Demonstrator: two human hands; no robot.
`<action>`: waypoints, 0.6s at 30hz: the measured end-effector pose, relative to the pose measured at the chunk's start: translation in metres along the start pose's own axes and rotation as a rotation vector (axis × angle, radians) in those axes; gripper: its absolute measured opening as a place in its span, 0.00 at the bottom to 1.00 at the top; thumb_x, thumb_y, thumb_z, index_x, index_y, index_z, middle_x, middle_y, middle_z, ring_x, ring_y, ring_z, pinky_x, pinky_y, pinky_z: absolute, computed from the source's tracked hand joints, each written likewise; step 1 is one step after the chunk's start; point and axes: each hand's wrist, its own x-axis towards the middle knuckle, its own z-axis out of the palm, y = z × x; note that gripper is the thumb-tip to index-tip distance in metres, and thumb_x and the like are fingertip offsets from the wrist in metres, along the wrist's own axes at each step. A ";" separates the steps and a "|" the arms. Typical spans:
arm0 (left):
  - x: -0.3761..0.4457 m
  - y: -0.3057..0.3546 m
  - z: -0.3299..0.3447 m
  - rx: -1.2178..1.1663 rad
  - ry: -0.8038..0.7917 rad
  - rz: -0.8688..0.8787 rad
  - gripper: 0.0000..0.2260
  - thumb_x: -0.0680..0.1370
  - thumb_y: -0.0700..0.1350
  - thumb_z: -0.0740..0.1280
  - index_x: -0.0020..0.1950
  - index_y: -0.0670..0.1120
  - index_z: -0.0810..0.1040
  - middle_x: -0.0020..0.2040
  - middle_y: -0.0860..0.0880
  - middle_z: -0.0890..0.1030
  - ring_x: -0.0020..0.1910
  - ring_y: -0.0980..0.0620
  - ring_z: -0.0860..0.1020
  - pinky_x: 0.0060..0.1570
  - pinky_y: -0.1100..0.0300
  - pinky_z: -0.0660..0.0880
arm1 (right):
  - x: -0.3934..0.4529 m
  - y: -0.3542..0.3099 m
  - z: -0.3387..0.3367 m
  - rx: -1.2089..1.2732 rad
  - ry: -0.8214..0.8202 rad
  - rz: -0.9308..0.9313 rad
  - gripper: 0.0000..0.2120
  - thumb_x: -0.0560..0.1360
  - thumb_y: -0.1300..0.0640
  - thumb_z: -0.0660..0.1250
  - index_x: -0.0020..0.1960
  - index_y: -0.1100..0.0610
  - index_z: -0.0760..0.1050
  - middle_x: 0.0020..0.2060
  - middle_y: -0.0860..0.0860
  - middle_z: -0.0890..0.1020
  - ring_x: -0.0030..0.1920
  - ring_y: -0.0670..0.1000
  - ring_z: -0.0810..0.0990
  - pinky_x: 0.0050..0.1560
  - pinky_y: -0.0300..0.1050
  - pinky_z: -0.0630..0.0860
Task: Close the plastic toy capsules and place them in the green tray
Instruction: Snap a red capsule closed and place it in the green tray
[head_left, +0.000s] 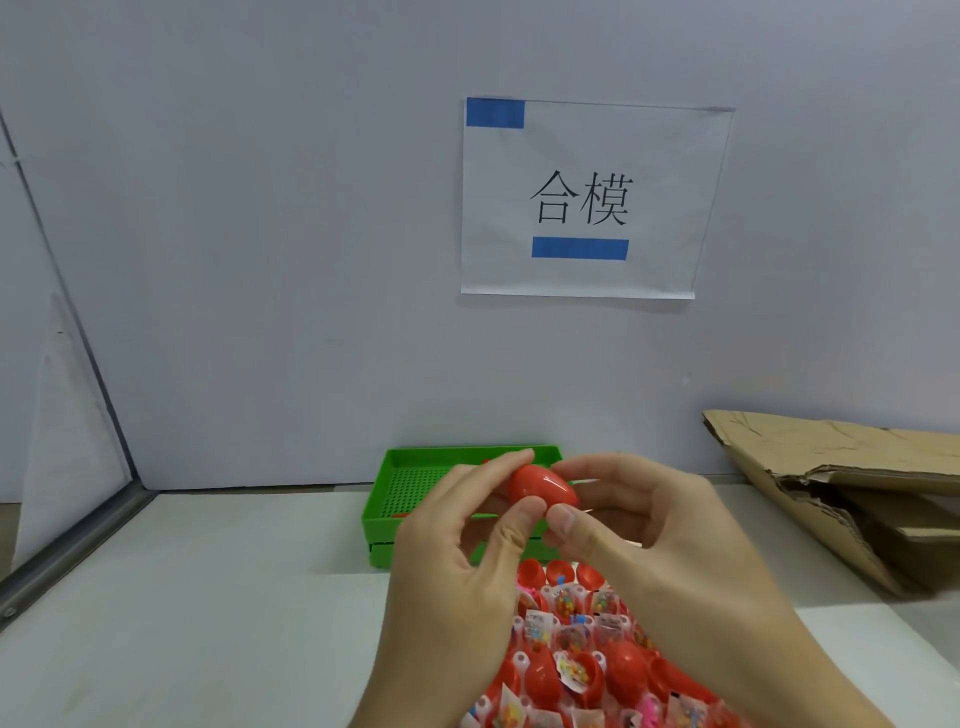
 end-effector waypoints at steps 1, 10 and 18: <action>0.000 0.000 0.000 -0.003 -0.001 -0.006 0.12 0.74 0.55 0.67 0.56 0.62 0.80 0.51 0.63 0.81 0.52 0.61 0.80 0.47 0.72 0.76 | 0.000 0.000 -0.001 -0.031 0.004 -0.001 0.10 0.73 0.55 0.74 0.54 0.47 0.81 0.42 0.44 0.87 0.43 0.45 0.86 0.46 0.42 0.82; 0.003 -0.006 0.001 0.039 -0.012 -0.105 0.22 0.69 0.65 0.60 0.63 0.66 0.72 0.50 0.69 0.79 0.52 0.67 0.78 0.43 0.79 0.72 | 0.028 0.047 -0.032 0.428 0.208 0.445 0.09 0.80 0.57 0.67 0.52 0.63 0.80 0.42 0.58 0.87 0.41 0.52 0.87 0.40 0.40 0.82; 0.005 -0.012 0.000 -0.034 0.081 -0.121 0.17 0.67 0.62 0.62 0.53 0.62 0.80 0.49 0.60 0.83 0.46 0.61 0.81 0.40 0.66 0.79 | 0.121 0.086 -0.124 0.894 0.700 0.494 0.14 0.83 0.60 0.57 0.60 0.70 0.71 0.59 0.64 0.79 0.41 0.55 0.81 0.41 0.41 0.78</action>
